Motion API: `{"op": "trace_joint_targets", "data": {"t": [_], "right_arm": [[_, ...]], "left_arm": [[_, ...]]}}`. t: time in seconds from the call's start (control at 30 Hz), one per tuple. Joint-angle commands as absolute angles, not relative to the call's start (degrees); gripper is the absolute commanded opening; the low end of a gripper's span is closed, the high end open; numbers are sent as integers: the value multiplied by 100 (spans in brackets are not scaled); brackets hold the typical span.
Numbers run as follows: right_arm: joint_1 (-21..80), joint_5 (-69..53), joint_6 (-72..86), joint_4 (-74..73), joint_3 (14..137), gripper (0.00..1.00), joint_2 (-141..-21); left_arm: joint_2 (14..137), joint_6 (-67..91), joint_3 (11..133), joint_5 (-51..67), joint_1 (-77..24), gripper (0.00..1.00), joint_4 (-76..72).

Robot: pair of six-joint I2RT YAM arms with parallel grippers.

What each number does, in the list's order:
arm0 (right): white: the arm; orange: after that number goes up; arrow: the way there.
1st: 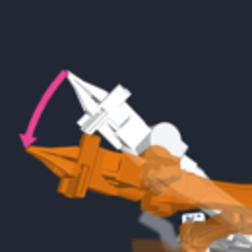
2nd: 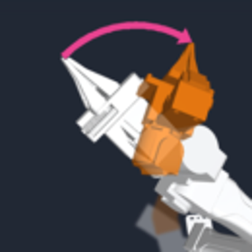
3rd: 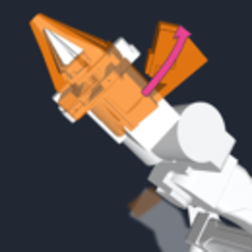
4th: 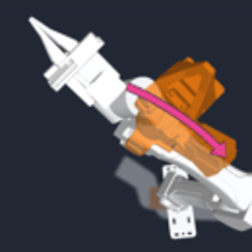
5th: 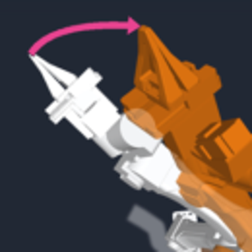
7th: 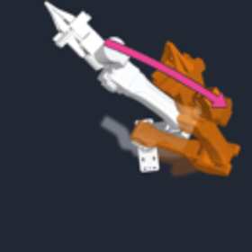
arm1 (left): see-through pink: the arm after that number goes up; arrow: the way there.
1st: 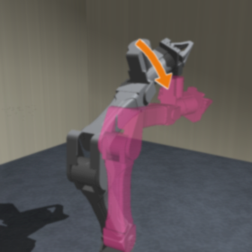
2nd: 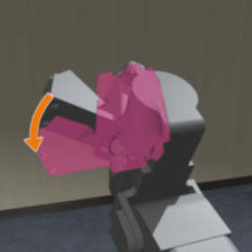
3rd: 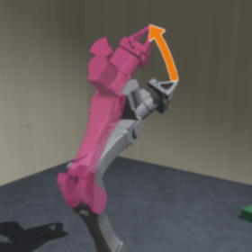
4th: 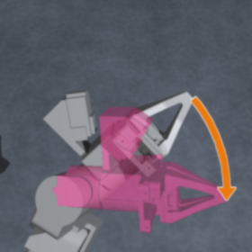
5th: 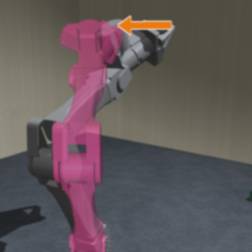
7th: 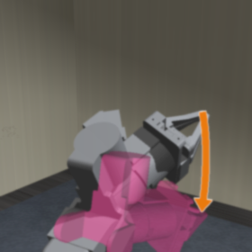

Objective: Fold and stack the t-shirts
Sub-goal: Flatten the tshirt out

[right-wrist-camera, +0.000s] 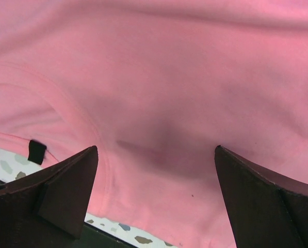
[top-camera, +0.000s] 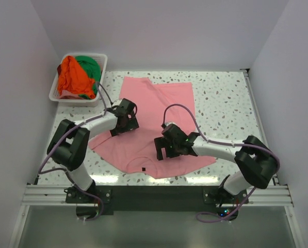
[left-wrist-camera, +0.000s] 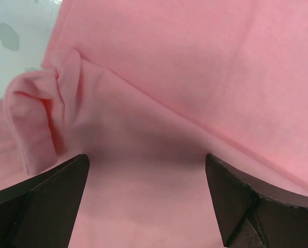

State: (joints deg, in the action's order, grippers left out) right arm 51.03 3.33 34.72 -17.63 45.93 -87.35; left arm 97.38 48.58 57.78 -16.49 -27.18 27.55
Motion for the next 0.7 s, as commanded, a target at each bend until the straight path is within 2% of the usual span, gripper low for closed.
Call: {"op": "trace_joint_targets", "data": {"t": [0.0, 0.27, 0.4, 0.67], "right_arm": [[5045, 448, 3744, -1758, 4298, 99, -8429], [4922, 492, 3955, -1723, 3832, 99, -8376], [4904, 475, 3990, -1714, 3718, 99, -8367], [4913, 361, 4061, -1600, 3577, 99, -8201]], "left_arm": [[9923, 4763, 6083, -2197, -2524, 100, 2865], [9326, 4667, 5353, -2284, -1398, 100, 2724], [9229, 4528, 5536, -2856, -960, 100, 2812], [9343, 4412, 6143, -3216, -71, 100, 3154]]}}
